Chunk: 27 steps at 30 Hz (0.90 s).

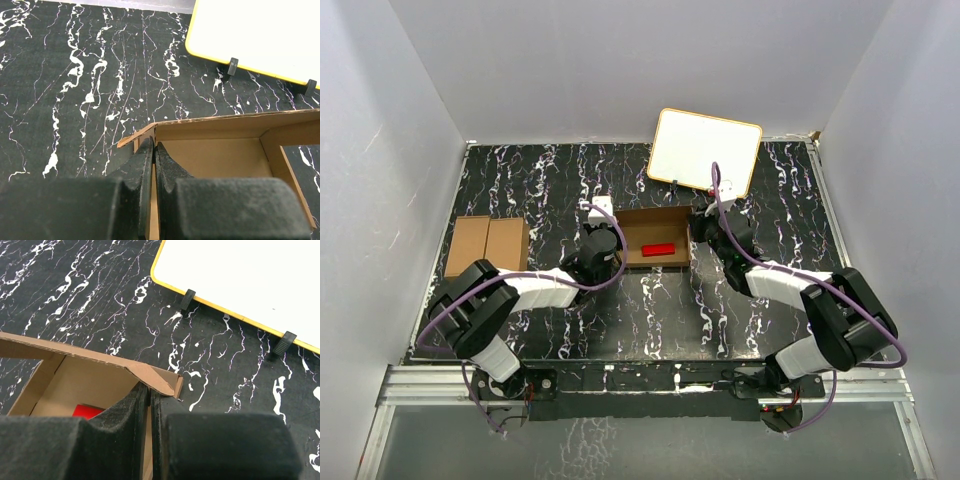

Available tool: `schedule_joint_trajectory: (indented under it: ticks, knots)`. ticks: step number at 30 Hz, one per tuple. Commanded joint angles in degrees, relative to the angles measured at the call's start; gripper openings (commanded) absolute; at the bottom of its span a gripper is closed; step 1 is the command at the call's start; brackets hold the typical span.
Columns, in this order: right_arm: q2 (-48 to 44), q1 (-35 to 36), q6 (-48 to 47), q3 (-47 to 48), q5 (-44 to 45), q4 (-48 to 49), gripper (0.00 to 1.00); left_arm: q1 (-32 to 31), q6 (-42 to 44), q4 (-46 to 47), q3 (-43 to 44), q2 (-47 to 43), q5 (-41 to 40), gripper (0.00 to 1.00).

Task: Fold the paper box

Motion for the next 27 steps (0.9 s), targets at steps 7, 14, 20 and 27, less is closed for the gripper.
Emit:
schedule_joint_trajectory:
  ticks: [7,14,20,27]
  knots:
    - [-2.75,2.25,6.74,0.10,-7.32,-2.91,0.11,-2.98,-1.85,-2.13,-0.39,-3.31,5.95,0.00]
    - [-1.61,2.34,9.17,0.83,-7.42,-4.40,0.12,-3.09,-1.74,-3.15,0.53,-3.18,6.57,0.00]
    - [-2.18,2.35,10.24,1.05,-8.37,-8.21,0.12,-3.16,-1.68,-3.92,0.65,-3.39,6.90,0.00]
    - [-1.59,2.43,11.60,3.55,-8.13,-10.96,0.12,-3.15,-1.48,-4.49,1.42,-3.40,7.06,0.00]
